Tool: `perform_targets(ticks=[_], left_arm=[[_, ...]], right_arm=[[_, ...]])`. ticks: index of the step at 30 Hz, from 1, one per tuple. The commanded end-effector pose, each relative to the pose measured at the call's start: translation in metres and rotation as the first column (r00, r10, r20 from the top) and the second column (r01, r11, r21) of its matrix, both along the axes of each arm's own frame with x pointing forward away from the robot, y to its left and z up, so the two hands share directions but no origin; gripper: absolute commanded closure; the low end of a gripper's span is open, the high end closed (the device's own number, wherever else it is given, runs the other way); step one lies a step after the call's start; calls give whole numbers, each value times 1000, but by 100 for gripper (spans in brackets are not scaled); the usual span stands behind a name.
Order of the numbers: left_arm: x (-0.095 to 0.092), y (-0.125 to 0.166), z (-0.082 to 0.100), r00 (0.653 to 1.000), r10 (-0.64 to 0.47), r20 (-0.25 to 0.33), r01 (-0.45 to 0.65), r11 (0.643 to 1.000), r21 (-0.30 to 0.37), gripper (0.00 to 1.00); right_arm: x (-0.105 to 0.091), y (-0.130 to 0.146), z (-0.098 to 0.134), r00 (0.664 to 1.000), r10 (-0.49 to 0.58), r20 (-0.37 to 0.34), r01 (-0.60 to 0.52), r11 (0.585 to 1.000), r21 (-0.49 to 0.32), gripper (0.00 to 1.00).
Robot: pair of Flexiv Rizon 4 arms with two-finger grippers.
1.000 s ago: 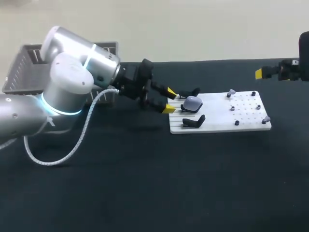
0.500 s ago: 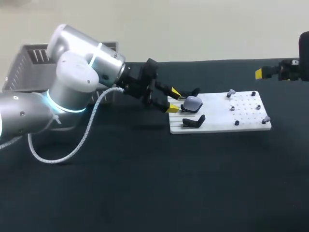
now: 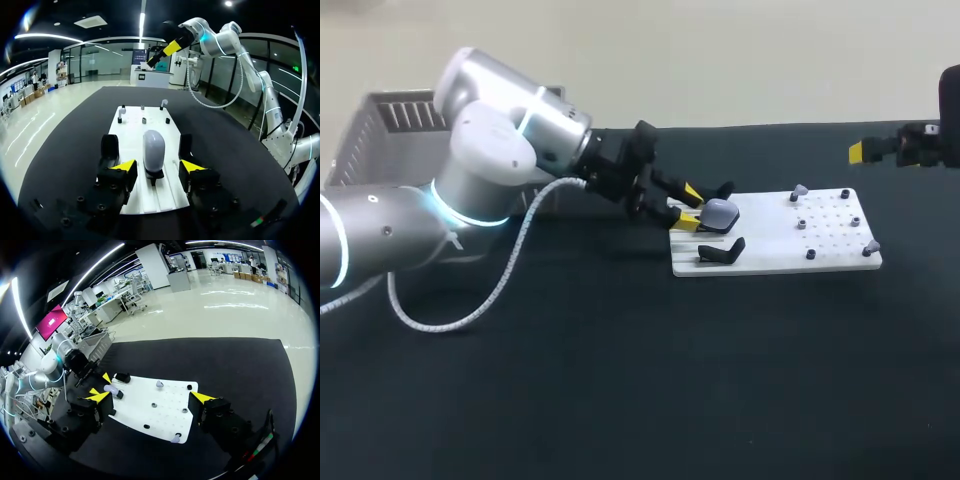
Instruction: Pick up each earbud case from the left stands, insert the matching earbuds, close the lid, and place the case in the box.
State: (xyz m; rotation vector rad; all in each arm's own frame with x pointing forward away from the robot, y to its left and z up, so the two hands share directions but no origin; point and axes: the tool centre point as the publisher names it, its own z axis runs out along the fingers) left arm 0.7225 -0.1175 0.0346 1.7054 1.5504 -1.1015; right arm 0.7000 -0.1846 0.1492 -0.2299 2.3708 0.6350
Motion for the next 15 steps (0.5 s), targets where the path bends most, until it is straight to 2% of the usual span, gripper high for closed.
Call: perform_targets(ticks=[1, 15], left_arm=[[7, -6, -3, 1000, -21, -10, 21, 1000, 6, 40], [5, -11, -6, 1000, -29, -8, 29, 1000, 6, 47]], right_arm=[[0, 0, 0, 1000, -1, 0, 1, 1000, -2, 0], [0, 0, 0, 1000, -1, 0, 1, 1000, -2, 0]])
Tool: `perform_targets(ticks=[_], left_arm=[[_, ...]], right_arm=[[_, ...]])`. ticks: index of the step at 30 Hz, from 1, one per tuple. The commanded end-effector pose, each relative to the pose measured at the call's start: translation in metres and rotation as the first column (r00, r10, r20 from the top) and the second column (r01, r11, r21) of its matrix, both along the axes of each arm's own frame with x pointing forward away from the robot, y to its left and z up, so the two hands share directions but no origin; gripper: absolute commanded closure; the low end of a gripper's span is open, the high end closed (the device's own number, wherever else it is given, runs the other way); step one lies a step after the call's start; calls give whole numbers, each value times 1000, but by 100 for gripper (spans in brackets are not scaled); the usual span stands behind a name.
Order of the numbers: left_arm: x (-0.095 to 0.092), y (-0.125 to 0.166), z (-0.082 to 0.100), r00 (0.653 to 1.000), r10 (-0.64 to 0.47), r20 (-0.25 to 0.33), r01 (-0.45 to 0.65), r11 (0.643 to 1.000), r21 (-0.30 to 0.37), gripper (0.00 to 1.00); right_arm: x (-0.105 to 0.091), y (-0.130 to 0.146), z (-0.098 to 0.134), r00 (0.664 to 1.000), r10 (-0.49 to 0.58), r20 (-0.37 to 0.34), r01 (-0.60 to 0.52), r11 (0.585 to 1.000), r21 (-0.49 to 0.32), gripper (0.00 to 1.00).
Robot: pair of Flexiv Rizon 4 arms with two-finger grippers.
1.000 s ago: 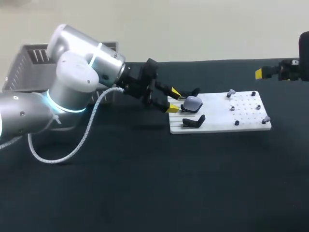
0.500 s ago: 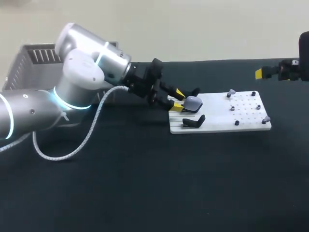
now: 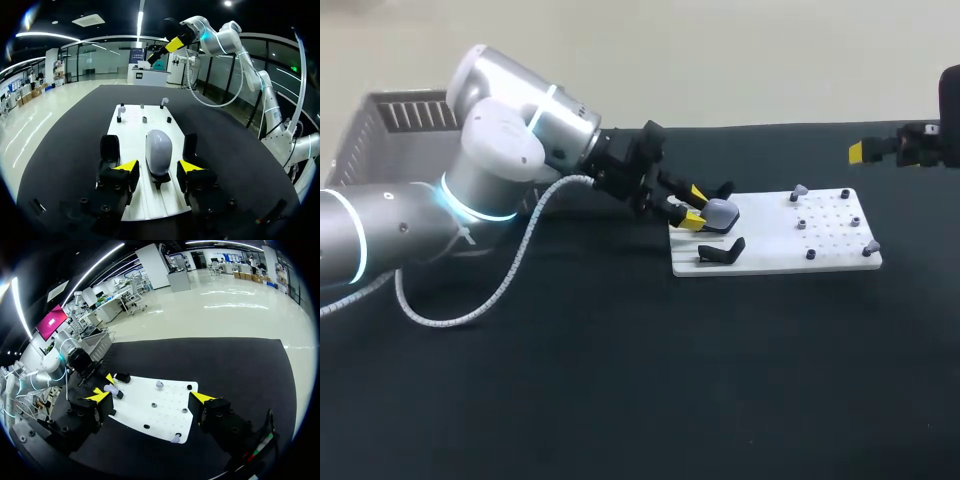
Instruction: Pick up each earbud case from the left stands, insert the matching earbuds, close the lid, and place the case in the box.
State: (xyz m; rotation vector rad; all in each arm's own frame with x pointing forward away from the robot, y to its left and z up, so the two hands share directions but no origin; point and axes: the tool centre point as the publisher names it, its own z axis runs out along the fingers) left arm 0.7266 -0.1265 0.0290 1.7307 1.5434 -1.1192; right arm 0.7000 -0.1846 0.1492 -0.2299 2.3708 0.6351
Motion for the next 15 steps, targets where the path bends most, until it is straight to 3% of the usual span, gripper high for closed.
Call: perform_targets(ticks=[1, 15], left_arm=[[0, -2, 0, 1000, -5, 2, 5, 1000, -1, 47], [-11, -1, 1, 999, 28, 32, -28, 1000, -3, 49]], right_arm=[[0, 0, 0, 1000, -1, 0, 1, 1000, -2, 0], [0, 0, 0, 1000, -1, 0, 1, 1000, -2, 0]])
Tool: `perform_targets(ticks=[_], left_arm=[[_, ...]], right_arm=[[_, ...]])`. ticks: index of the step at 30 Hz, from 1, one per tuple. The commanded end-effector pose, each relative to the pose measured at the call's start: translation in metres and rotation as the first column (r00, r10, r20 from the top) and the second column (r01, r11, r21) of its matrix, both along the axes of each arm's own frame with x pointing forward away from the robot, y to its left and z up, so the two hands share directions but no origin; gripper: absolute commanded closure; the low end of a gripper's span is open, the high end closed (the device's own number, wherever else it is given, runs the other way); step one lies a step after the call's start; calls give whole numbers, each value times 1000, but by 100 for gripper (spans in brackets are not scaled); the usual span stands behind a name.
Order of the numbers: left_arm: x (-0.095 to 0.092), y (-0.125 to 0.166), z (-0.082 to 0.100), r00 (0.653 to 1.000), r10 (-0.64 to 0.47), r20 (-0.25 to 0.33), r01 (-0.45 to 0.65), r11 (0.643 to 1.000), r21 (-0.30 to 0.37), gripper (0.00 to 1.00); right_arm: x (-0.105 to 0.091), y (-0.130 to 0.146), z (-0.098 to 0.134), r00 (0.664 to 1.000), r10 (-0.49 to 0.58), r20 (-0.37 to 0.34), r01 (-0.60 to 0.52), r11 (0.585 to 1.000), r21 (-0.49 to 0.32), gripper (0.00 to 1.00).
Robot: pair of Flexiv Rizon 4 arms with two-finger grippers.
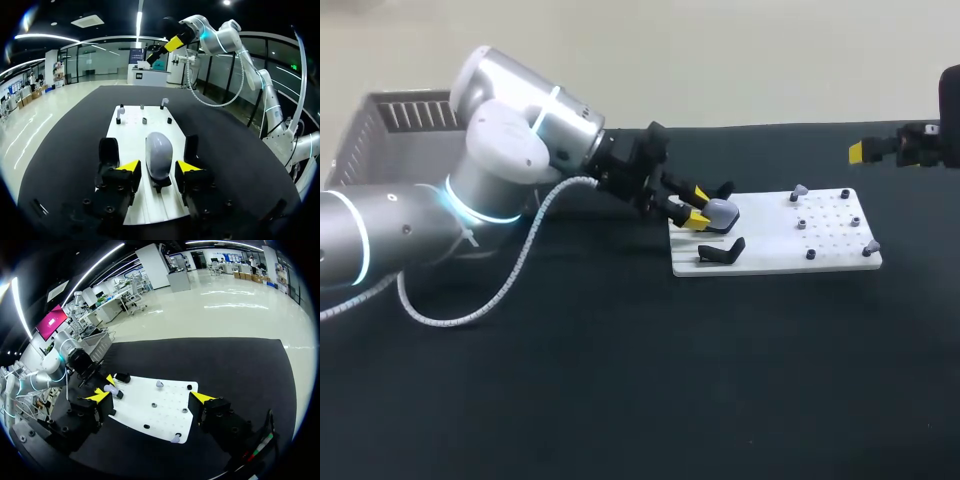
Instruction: Pick up each earbud case from the left stands, insert the matching earbuds, close the lid, and place the case in the box.
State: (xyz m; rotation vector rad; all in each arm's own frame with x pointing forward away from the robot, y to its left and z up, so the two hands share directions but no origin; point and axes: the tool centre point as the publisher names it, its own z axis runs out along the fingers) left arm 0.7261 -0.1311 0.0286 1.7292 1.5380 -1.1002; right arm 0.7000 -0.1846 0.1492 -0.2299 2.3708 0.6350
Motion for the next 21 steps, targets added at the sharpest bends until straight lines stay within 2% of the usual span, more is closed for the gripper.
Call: perform_targets(ticks=[1, 11, 21], left_arm=[[-11, 3, 1, 1000, 25, 18, -25, 1000, -3, 48], [-16, 2, -3, 999, 41, 30, -41, 999, -17, 50], [-13, 2, -6, 998, 53, 34, -52, 999, -12, 51]], right_arm=[[0, 0, 0, 1000, -1, 0, 1, 1000, -2, 0], [0, 0, 0, 1000, -1, 0, 1, 1000, -2, 0], [0, 0, 0, 1000, -1, 0, 1, 1000, -2, 0]])
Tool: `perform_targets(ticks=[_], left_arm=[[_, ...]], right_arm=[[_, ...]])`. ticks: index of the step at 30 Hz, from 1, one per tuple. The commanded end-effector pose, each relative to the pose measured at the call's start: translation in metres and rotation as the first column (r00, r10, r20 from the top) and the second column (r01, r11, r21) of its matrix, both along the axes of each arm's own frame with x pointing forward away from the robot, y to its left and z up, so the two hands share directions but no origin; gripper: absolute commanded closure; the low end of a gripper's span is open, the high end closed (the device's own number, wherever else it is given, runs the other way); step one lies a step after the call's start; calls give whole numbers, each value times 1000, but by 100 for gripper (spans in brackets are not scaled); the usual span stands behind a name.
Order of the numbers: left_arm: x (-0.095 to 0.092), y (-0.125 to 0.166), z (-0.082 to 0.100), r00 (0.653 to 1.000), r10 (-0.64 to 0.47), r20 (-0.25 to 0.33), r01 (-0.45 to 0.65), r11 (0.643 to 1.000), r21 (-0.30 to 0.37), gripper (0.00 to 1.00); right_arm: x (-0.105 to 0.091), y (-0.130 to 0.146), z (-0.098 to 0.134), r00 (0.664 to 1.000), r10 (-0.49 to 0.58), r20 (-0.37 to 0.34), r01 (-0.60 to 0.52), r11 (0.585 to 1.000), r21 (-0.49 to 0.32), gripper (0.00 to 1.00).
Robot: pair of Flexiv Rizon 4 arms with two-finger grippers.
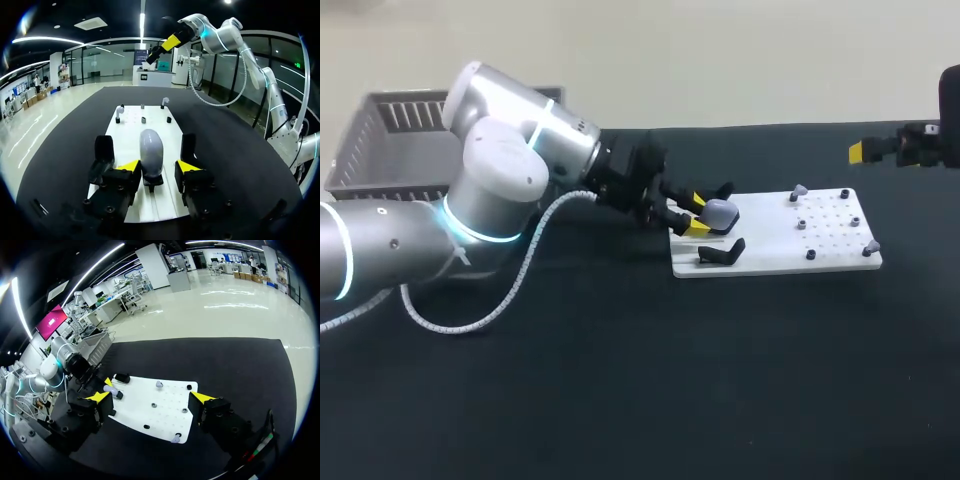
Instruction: Pick up each earbud case from the left stands, insert the matching earbuds, close the lid, and place the case in the box.
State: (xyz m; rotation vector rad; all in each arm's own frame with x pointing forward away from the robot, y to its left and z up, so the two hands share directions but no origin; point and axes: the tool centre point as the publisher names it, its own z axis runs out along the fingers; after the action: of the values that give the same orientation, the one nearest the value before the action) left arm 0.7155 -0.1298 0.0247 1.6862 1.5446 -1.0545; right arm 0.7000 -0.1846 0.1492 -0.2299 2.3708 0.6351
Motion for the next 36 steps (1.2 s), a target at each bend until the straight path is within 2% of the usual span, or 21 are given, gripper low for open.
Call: perform_targets(ticks=[1, 22, 36], left_arm=[[-2, 0, -2, 1000, 7, 7, -7, 1000, 0, 51], [5, -3, -2, 999, 23, 26, -23, 1000, -12, 53], [8, -5, -2, 999, 18, 36, -17, 1000, -13, 59]], right_arm=[[0, 0, 0, 1000, -1, 0, 1, 1000, -2, 0], [0, 0, 0, 1000, -1, 0, 1, 1000, -2, 0], [0, 0, 0, 1000, -1, 0, 1, 1000, -2, 0]])
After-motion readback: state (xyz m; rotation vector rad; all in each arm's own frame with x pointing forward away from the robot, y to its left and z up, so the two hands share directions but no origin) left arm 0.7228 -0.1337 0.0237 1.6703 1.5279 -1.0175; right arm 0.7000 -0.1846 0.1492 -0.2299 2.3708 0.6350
